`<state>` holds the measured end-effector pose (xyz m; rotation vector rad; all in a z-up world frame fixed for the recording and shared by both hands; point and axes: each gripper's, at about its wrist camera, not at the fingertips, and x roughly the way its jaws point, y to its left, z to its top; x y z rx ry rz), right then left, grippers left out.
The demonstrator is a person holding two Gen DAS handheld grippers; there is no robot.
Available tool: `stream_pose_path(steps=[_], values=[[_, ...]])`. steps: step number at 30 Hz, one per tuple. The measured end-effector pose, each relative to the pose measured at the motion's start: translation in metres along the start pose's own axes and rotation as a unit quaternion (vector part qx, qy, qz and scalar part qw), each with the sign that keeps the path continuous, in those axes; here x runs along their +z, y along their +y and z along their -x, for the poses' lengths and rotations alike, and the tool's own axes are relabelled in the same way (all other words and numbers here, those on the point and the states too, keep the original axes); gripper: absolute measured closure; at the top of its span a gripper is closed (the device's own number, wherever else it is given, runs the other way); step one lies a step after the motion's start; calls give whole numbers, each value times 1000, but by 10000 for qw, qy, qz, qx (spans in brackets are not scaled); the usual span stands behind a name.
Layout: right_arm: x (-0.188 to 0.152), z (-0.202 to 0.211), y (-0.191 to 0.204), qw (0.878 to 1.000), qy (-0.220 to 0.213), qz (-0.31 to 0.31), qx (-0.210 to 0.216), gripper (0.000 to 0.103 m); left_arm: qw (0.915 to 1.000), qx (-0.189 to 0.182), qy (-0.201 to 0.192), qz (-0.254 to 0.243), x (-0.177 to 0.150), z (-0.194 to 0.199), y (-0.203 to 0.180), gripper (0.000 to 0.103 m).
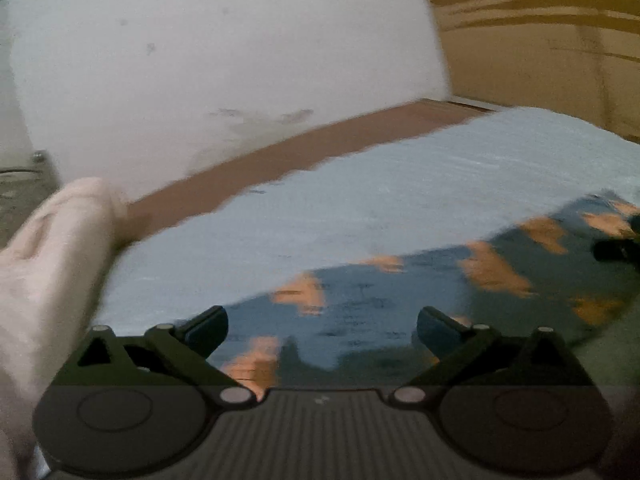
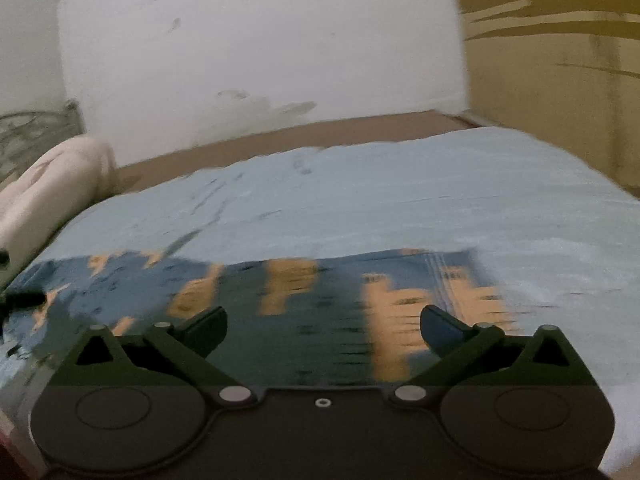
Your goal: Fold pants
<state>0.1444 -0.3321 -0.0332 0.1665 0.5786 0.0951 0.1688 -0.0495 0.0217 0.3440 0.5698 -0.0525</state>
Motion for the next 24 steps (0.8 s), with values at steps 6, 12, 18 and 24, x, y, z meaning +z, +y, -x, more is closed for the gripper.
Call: stream_pose_path(steps=[6, 12, 18, 24], values=[[2, -28, 53, 9969, 281, 379, 626, 1, 9952, 851, 366, 320, -34, -15, 92, 1], [2, -49, 89, 9935, 609, 606, 753, 1, 9768, 1110, 918, 1585, -87, -42, 174, 1], [4, -65, 109, 9902, 821, 842, 747, 1, 9451, 470, 775, 3141, -110, -61, 219, 1], [0, -70, 116, 9884, 916, 948, 748, 1, 9033, -95, 994, 4172, -127, -88, 237, 40]])
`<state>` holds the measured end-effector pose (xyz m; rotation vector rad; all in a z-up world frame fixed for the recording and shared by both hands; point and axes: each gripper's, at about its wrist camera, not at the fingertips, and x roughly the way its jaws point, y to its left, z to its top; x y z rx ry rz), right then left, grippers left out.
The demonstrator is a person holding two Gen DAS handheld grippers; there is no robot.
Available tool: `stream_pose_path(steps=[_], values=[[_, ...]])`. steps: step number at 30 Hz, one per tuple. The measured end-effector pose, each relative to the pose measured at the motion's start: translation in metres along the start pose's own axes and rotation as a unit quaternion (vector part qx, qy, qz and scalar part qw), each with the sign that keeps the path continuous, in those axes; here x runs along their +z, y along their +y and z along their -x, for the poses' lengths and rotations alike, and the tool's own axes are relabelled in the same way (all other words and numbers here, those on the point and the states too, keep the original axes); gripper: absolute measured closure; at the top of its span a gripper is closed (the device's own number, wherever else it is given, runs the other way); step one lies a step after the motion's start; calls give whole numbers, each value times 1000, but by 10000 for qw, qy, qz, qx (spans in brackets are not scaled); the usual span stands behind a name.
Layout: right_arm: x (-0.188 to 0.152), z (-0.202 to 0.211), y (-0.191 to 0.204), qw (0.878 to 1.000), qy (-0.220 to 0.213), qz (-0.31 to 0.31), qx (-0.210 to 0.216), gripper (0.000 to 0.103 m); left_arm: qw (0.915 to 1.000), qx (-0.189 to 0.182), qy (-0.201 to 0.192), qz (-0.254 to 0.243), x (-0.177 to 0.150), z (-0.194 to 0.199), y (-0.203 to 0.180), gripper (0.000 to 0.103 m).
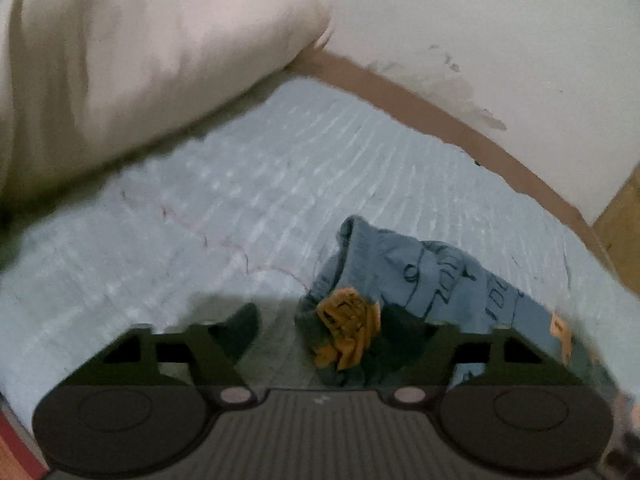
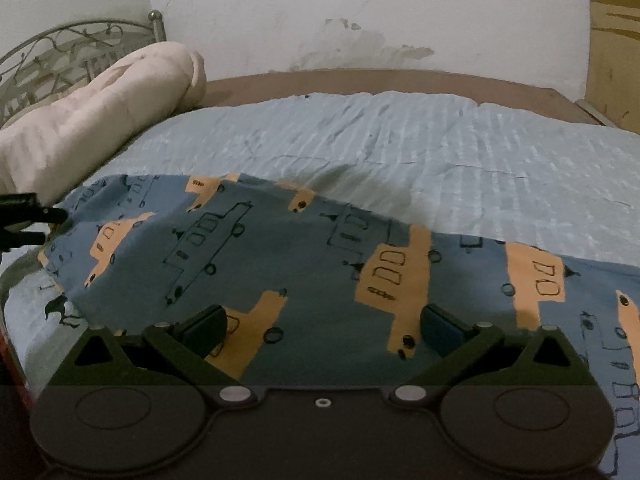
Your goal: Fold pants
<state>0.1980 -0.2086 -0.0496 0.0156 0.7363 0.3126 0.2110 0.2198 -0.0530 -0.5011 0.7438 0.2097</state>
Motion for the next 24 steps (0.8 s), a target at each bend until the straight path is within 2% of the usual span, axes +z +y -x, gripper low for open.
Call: stream_pose_path(steps=[2, 5, 12, 14, 16, 19, 21, 22, 23, 24], values=[[0, 0, -1, 10000, 16, 1, 5, 1, 9998, -70, 92, 182, 0, -7, 4, 64], [0, 0, -2, 10000, 15, -17, 14, 1, 9999, -19, 12, 166, -1, -3, -2, 84], [-1, -1, -3, 10000, -10, -26, 26, 1, 9967, 242, -776, -73, 8, 47, -24, 88], [-2, -2, -4, 10000, -12, -41, 33, 1, 9951, 334, -904, -210, 8, 53, -29, 88], [-3, -3, -4, 10000, -8, -27, 31, 1, 9941, 517, -849, -434, 6, 47, -32, 88], [-4, -4, -3, 10000, -11, 26, 4, 1, 9954, 749, -417, -434, 2, 21, -27, 86], [-4, -3, -3, 10000, -28, 24, 19, 1, 9954, 843, -246, -381, 0, 13, -24, 79], [-3, -3, -4, 10000, -46, 33, 38, 1, 9947, 900, -291, -395, -1, 14, -24, 67], [-2, -2, -4, 9999, -81, 57, 45, 1, 9934, 980, -388, -462, -3, 16, -26, 47], [1, -3, -5, 9999, -126, 85, 50, 1, 9916, 1062, -499, -549, -4, 19, -30, 37]])
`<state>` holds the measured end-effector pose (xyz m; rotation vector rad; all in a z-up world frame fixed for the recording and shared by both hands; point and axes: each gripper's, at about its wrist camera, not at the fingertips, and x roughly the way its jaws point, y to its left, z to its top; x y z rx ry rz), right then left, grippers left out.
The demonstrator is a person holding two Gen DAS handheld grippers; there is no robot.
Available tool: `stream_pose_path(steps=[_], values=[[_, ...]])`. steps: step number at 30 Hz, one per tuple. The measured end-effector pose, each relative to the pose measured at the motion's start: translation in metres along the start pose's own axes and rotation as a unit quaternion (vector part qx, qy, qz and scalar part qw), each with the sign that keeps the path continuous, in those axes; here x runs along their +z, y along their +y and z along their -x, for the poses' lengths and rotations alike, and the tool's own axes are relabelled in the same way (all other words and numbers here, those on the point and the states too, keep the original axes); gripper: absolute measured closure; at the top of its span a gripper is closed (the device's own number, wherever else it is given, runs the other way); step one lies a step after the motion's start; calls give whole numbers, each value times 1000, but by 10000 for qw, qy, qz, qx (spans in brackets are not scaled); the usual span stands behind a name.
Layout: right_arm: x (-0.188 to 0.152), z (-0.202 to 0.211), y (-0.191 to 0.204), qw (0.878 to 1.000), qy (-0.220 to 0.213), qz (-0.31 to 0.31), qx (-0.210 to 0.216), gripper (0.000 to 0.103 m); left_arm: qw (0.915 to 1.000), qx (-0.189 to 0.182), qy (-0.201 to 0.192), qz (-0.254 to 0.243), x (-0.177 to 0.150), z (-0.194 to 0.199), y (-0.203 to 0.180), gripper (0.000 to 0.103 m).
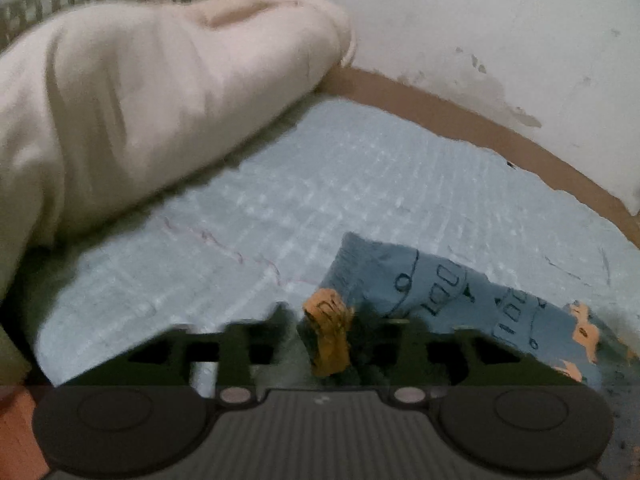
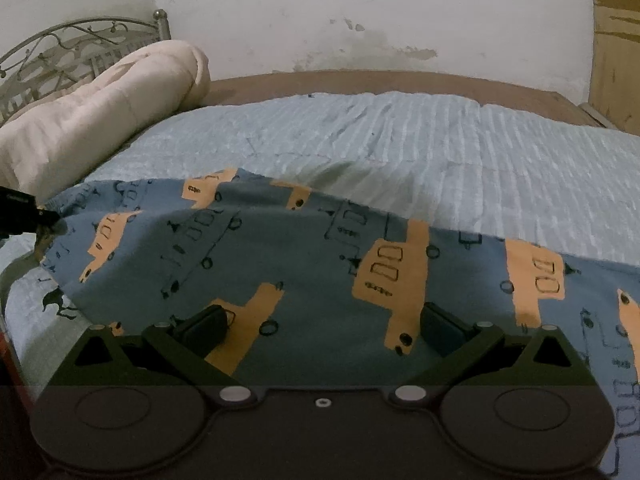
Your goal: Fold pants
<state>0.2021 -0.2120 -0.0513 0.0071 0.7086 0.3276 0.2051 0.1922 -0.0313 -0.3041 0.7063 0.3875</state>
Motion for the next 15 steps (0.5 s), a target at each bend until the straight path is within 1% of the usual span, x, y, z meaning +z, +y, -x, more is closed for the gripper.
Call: stream_pose_path(steps=[1, 2, 3, 5, 8, 10, 11, 13, 14, 15], values=[[5, -2, 0, 10000, -36, 24, 9, 1, 9998, 92, -159, -107, 0, 5, -4, 24], [11, -6, 1, 10000, -72, 54, 25, 1, 9990, 175, -320, -241, 1, 8, -9, 17], [19, -10, 3, 9999, -107, 88, 41, 1, 9980, 220, -450, -387, 2, 11, -15, 16], [37, -23, 9, 9996, -198, 170, 124, 1, 9955, 171, -647, -667, 5, 16, -29, 11], [67, -57, 27, 9988, -239, 333, 276, 1, 9915, 94, -817, -1007, 10, 14, -55, 9], [83, -80, 40, 9980, -223, 447, 387, 1, 9888, 59, -756, -1287, 10, 4, -71, 9], [90, -94, 48, 9975, -165, 518, 457, 1, 9870, 133, -667, -1458, 9, -4, -78, 9], [99, -119, 62, 9956, 31, 693, 626, 1, 9810, 455, -492, -1822, 7, -22, -89, 9], [102, -130, 67, 9946, 98, 781, 679, 1, 9778, 616, -440, -1956, 5, -29, -92, 9], [103, -138, 68, 9936, 153, 877, 693, 1, 9757, 702, -407, -2033, 4, -35, -93, 9]])
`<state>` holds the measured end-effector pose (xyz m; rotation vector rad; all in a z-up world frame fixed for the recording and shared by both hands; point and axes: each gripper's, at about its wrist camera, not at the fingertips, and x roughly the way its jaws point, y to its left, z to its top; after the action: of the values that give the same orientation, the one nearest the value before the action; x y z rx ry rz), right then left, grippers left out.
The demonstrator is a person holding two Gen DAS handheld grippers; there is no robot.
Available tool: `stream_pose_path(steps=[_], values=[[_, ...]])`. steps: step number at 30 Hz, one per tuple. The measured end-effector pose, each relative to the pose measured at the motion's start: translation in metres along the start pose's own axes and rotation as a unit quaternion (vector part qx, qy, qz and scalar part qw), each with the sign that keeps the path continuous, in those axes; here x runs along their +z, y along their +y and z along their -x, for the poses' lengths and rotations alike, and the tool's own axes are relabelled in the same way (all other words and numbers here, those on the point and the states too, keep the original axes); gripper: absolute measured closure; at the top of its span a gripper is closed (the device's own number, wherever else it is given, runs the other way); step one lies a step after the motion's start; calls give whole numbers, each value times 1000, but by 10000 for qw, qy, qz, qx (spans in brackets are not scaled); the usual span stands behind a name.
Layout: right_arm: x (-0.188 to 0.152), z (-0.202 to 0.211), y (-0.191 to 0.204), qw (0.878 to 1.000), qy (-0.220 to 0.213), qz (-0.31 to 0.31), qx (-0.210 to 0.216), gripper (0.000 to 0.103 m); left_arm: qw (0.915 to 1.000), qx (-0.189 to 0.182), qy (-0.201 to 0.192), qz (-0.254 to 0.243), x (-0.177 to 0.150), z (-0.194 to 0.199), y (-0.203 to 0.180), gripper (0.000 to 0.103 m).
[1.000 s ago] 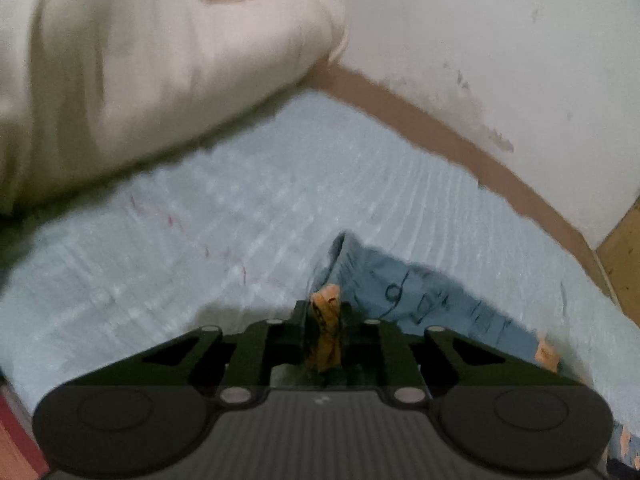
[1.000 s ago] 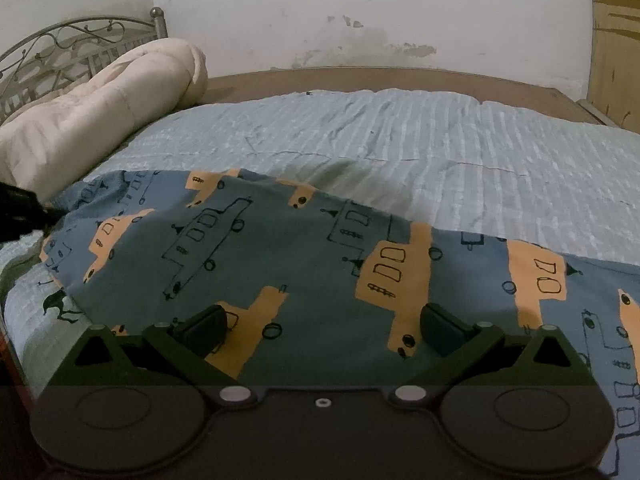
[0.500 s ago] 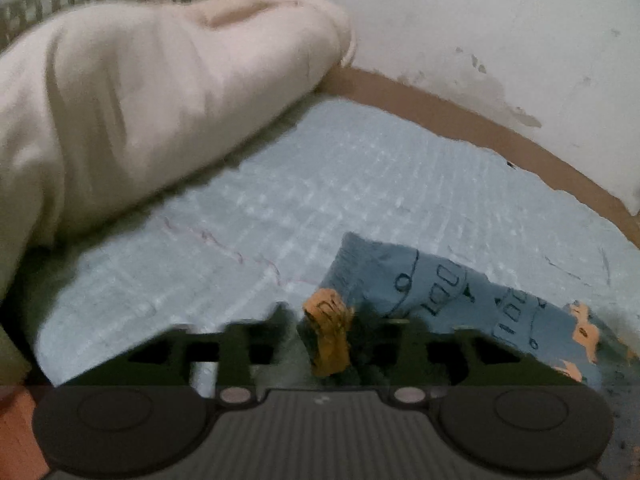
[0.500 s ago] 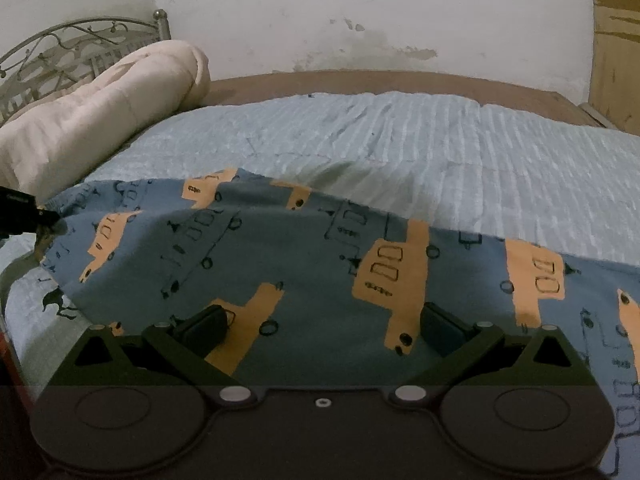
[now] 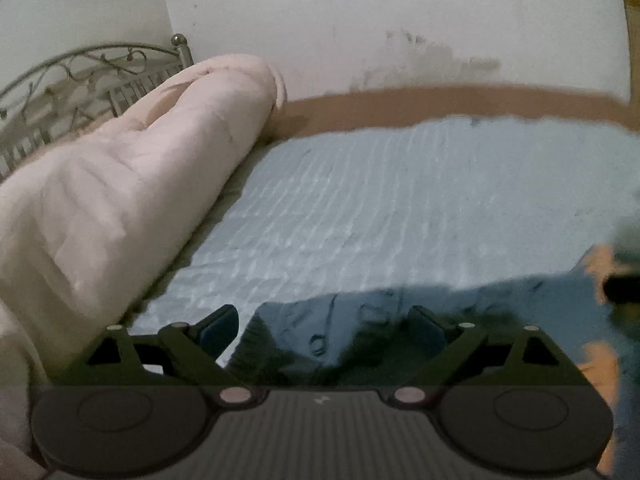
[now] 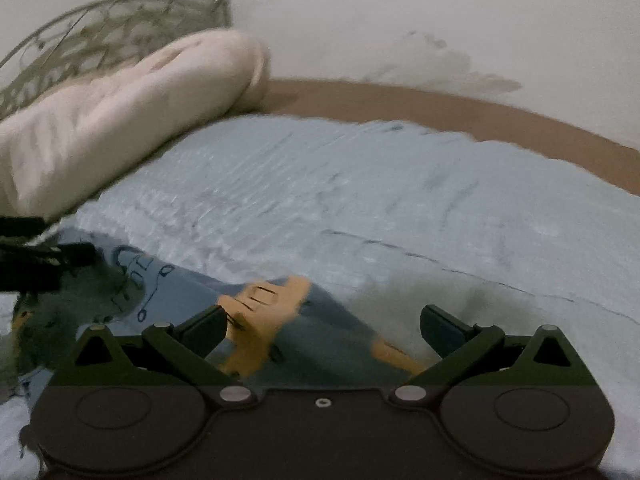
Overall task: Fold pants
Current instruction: 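Fold the pants leg with the left gripper while the right gripper grasps the waistband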
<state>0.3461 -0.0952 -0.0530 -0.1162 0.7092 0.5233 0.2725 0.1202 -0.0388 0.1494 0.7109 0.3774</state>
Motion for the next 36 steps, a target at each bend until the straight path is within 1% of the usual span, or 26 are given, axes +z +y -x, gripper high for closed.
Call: stream_pose_path(steps=[1, 3, 6, 9, 12, 14, 17, 19, 23, 26, 28, 32, 34, 36], values=[[1, -7, 1, 9999, 59, 86, -35, 1, 10000, 44, 47, -28, -1, -5, 1, 9], [5, -19, -4, 9997, 103, 144, -168, 1, 9997, 139, 206, 68, -3, -15, 7, 8], [9, -25, -24, 9978, 33, -147, -640, 1, 9984, 118, 422, 345, -2, -26, 17, 5], [4, -14, -41, 9950, -18, -435, -899, 1, 9980, 90, 455, 436, -6, -24, 24, 3], [-7, 13, -48, 9941, -113, -428, -995, 1, 9982, 227, 368, 417, -7, -14, 23, 3], [-22, 40, -48, 9948, -219, -441, -886, 1, 9983, 293, 291, 402, -7, -2, 18, 1], [-50, 75, -42, 9958, -255, -260, -840, 1, 9990, 54, 132, 423, -12, 20, 6, 1], [-74, 101, -39, 9951, -285, -99, -939, 1, 9991, -102, 57, 412, -17, 34, -4, 1], [-117, 140, -40, 9905, -210, -140, -1355, 1, 9991, -373, -56, 196, -29, 60, -34, 1], [-141, 163, -51, 9854, -188, -423, -1638, 1, 9986, -525, 65, -40, -38, 67, -56, 1], [-155, 178, -59, 9812, -258, -490, -1849, 1, 9987, -436, 154, -194, -45, 69, -66, 1], [-172, 205, -77, 9705, -374, -735, -2264, 1, 9991, -210, 167, -342, -50, 78, -78, 1], [-182, 221, -88, 9654, -450, -907, -2401, 1, 9988, -216, 185, -395, -48, 83, -83, 1], [-192, 237, -98, 9578, -560, -1081, -2605, 1, 9984, -251, 181, -465, -44, 90, -89, 1]])
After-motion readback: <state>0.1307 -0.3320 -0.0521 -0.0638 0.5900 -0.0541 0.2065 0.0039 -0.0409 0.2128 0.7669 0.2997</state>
